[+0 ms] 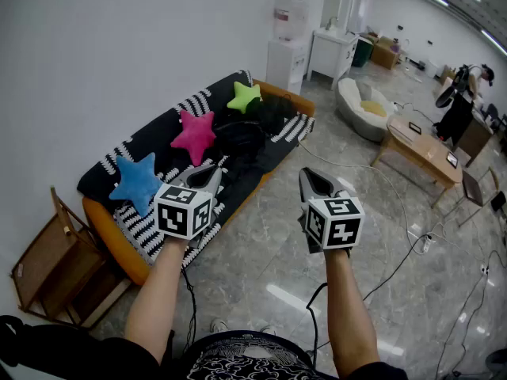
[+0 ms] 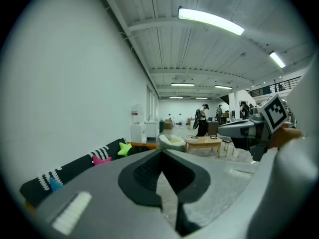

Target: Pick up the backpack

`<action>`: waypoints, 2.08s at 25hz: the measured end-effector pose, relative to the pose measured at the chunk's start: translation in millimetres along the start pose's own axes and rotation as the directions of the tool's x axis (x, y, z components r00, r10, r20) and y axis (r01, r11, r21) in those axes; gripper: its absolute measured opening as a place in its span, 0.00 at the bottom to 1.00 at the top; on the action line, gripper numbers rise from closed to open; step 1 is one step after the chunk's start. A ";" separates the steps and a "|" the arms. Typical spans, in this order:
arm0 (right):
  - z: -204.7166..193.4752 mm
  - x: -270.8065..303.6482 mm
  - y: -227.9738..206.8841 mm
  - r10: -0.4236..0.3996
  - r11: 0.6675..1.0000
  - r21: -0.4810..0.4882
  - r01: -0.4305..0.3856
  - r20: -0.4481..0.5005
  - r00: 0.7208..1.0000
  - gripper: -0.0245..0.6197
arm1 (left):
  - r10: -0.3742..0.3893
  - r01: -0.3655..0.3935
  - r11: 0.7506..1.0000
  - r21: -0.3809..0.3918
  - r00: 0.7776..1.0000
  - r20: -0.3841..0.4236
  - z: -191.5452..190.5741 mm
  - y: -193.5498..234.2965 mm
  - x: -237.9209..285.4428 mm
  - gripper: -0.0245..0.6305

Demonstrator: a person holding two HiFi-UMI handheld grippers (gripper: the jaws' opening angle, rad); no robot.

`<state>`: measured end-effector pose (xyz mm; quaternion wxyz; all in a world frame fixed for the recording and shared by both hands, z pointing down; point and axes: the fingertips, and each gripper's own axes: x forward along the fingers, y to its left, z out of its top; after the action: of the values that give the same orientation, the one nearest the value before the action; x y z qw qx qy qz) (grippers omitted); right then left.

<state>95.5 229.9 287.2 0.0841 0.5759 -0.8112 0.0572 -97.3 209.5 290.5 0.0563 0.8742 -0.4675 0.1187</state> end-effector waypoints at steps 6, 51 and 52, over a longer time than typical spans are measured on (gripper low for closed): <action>-2.4 1.5 0.1 -0.004 1.000 0.001 0.004 -0.001 1.000 0.08 | 0.002 -0.002 1.000 0.003 1.000 -0.004 -1.4 1.3 0.6 0.04; -17.0 -22.3 -60.9 0.042 0.997 0.062 -0.043 0.026 0.999 0.71 | 0.052 -0.052 0.999 0.013 0.999 0.015 10.2 -50.1 36.5 0.65; -18.0 -21.0 -63.0 0.043 0.997 0.062 -0.044 0.026 0.999 0.71 | 0.055 -0.055 0.998 0.012 0.998 0.010 8.4 -49.4 38.9 0.66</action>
<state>163.0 231.8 300.3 0.0549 0.5611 -0.8223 0.0775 -34.1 204.0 293.1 0.0453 0.8619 -0.4909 0.1191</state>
